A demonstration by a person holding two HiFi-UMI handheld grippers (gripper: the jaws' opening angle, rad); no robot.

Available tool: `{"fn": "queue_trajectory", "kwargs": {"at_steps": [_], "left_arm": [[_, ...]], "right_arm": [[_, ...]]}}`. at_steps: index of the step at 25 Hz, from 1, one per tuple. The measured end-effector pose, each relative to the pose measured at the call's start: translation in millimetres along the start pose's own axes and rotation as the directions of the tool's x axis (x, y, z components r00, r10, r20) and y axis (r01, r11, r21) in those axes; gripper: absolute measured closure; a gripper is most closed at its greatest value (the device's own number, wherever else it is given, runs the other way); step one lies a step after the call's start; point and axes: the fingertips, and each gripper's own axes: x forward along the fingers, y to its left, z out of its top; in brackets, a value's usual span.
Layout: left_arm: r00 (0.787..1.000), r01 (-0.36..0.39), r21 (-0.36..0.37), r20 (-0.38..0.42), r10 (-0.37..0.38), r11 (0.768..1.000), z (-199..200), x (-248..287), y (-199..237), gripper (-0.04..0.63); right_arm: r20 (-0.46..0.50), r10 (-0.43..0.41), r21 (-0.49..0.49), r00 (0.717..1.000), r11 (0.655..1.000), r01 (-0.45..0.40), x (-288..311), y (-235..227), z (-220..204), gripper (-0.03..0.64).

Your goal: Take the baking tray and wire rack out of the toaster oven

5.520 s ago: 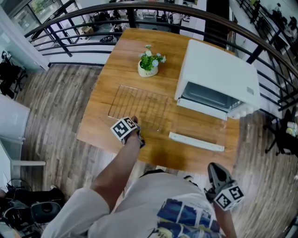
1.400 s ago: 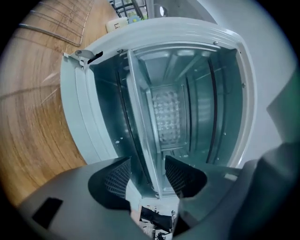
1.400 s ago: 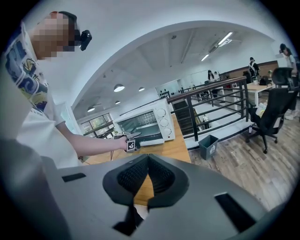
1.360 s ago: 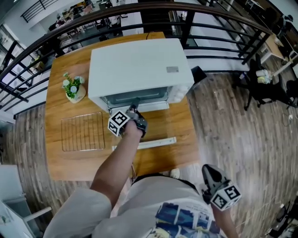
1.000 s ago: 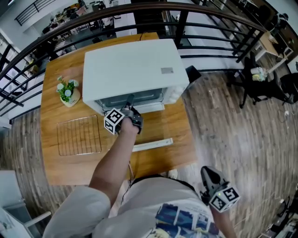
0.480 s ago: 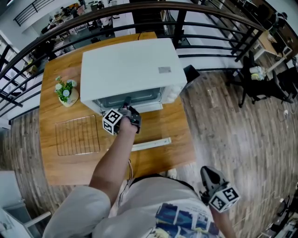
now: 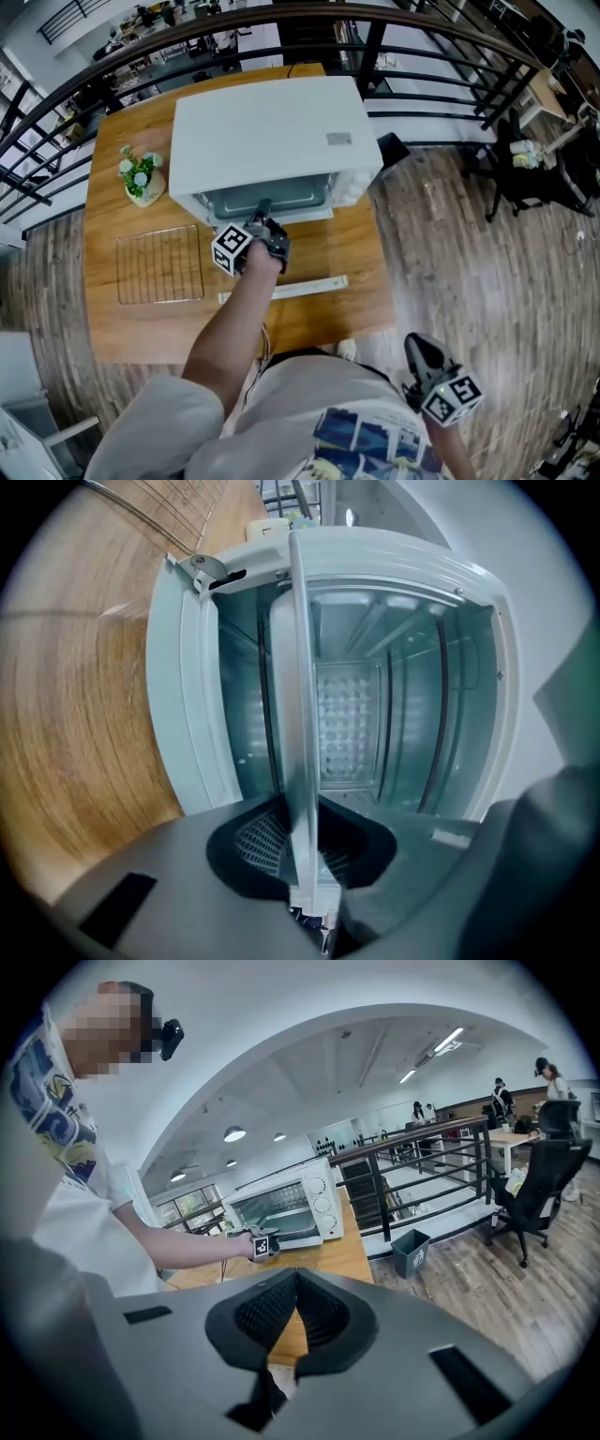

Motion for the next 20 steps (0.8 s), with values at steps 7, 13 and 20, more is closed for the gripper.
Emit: {"fn": "queue_trajectory", "kwargs": {"at_steps": [7,13,20], "left_arm": [[1.0,-0.002,-0.007,0.002,0.002,1.0,-6,-12,2,0.535],[1.0,-0.004,-0.003,0.004,0.004,1.0,-11,-21,4,0.535],[1.0,-0.003,-0.009,0.007,0.003,1.0,-17,-34,8,0.537]], "right_arm": [[-0.007,0.024,-0.009,1.0,1.0,-0.024,1,0,0,0.615],[-0.006,0.041,-0.019,0.999,0.999,-0.041,0,1,-1,0.615],[-0.007,0.055,-0.025,0.998,0.998,-0.055,-4,1,-3,0.615]]}}
